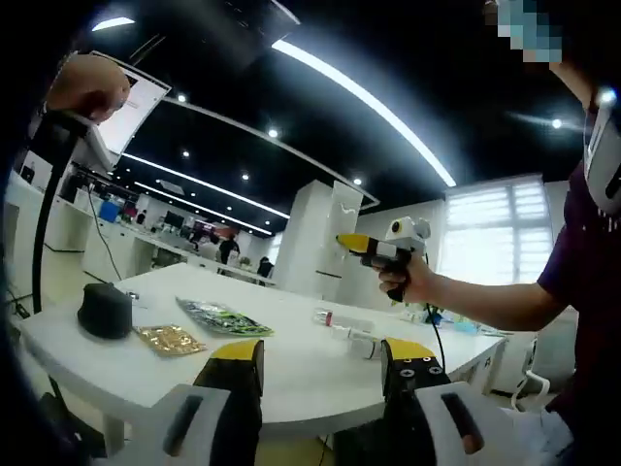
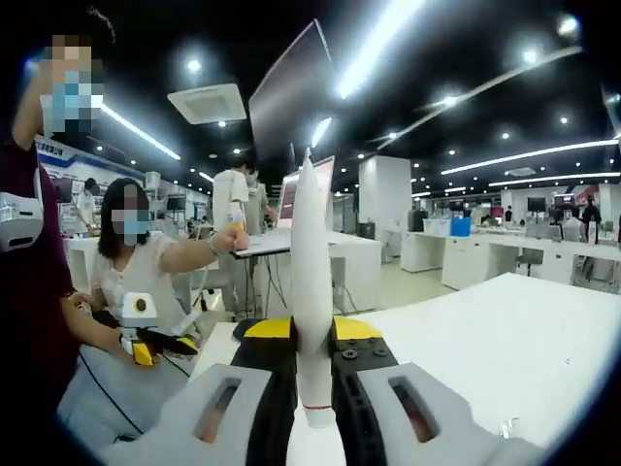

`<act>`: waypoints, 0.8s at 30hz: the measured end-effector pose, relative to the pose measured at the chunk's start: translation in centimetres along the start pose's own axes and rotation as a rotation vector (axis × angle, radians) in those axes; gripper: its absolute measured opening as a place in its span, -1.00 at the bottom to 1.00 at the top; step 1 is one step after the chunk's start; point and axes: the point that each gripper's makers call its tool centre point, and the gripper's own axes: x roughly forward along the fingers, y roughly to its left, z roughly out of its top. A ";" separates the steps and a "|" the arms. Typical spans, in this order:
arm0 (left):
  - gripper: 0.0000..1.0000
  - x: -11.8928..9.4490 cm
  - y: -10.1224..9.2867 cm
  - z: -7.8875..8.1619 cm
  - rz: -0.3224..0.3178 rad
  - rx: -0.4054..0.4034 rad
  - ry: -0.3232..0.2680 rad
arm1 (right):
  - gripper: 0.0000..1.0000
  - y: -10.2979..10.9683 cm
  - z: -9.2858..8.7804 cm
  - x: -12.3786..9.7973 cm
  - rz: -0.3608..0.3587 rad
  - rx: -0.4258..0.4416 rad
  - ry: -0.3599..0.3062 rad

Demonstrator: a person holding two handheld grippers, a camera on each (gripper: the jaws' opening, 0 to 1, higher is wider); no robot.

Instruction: Arrange the skincare products in the storage area until every visible bottle or jar stands upright without overlapping.

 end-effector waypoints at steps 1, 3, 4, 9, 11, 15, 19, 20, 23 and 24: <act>-0.01 0.0 0.1 0.5 0.003 0.003 -0.025 | -0.81 -0.7 0.1 0.1 -0.003 -0.007 0.000; -0.01 -0.3 0.4 0.9 0.008 -0.012 -0.052 | -0.81 -2.3 0.0 0.5 -0.018 -0.010 0.008; -0.01 -0.4 0.5 0.9 0.011 -0.020 -0.052 | -0.81 -2.7 -0.2 0.7 -0.018 -0.008 0.014; -0.01 -1.1 0.9 1.2 0.043 -0.028 -0.069 | -0.81 -5.2 -1.9 2.0 -0.038 -0.005 0.048; -0.01 -1.2 0.9 1.0 0.048 -0.018 -0.060 | -0.81 -6.2 -2.5 2.5 -0.043 0.009 0.046; -0.01 -1.5 1.1 0.7 0.058 -0.004 -0.045 | -0.81 -7.9 -3.5 3.1 -0.075 0.030 0.053; 0.01 -2.3 1.3 1.0 0.077 -0.004 -0.062 | -0.80 -8.9 -4.3 3.4 -0.097 0.038 0.056; 0.01 -2.4 1.4 1.1 0.082 -0.003 -0.069 | -0.80 -9.1 -4.5 3.5 -0.098 0.037 0.060; 0.01 -2.7 1.6 1.4 0.094 -0.004 -0.084 | -0.80 -9.5 -4.9 3.7 -0.100 0.027 0.071; 0.01 -2.7 1.7 1.4 0.098 -0.003 -0.083 | -0.80 -9.7 -5.0 3.8 -0.102 0.025 0.073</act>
